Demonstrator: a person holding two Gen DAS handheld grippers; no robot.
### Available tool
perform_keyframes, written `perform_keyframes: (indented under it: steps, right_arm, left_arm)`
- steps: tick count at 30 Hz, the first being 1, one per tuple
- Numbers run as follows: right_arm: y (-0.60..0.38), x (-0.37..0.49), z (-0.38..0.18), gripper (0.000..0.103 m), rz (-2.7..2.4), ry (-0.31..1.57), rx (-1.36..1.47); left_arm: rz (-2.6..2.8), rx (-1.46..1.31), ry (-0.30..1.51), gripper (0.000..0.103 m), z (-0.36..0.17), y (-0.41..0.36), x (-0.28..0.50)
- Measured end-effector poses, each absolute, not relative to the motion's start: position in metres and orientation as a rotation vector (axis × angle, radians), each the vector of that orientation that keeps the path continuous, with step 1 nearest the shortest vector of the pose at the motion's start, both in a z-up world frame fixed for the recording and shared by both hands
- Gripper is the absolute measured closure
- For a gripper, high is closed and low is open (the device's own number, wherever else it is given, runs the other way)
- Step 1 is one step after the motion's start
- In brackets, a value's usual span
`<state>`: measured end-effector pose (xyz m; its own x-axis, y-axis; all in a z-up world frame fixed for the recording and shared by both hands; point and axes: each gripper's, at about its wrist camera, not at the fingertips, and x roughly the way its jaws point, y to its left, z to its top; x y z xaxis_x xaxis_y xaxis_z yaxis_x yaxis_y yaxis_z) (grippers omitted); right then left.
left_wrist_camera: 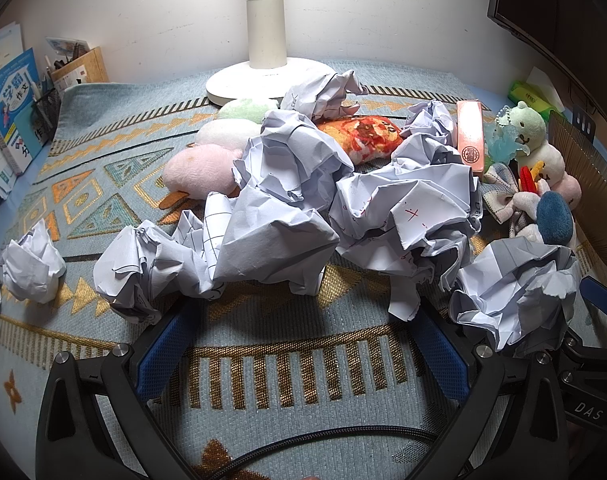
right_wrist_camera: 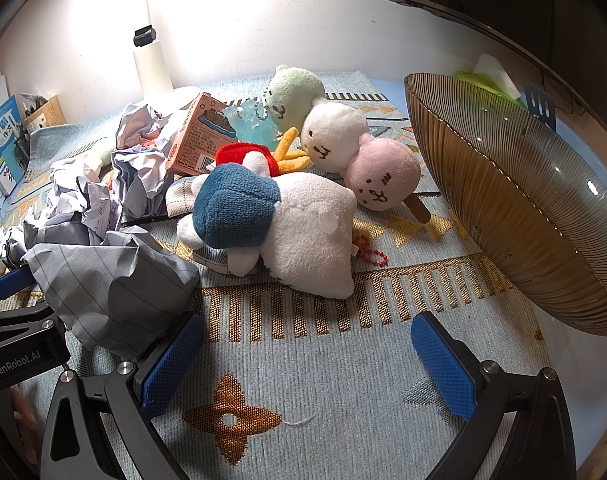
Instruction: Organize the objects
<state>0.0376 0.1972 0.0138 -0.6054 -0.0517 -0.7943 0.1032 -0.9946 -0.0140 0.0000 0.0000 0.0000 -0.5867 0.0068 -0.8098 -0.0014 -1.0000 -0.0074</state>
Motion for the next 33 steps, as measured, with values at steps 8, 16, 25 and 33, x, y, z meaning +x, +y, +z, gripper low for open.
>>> perform_keyframes:
  steps: [8, 16, 25, 33]
  right_arm:
    - [0.1972, 0.0376, 0.0138, 0.0, -2.738, 0.089, 1.352]
    - [0.1972, 0.0376, 0.0138, 0.0, -2.738, 0.089, 1.352]
    - [0.1972, 0.0376, 0.0138, 0.0, -2.738, 0.089, 1.352]
    - [0.1981, 0.0377, 0.0139, 0.0, -2.738, 0.086, 1.351]
  left_arm:
    - [2.794, -1.426, -0.009, 0.0, 0.0, 0.0, 0.0]
    - [2.794, -1.426, -0.009, 0.0, 0.0, 0.0, 0.0]
    - [2.793, -1.425, -0.009, 0.0, 0.0, -0.0002, 0.0]
    - [2.767, -1.41, 0.017, 0.0, 0.0011, -0.0054, -0.0009]
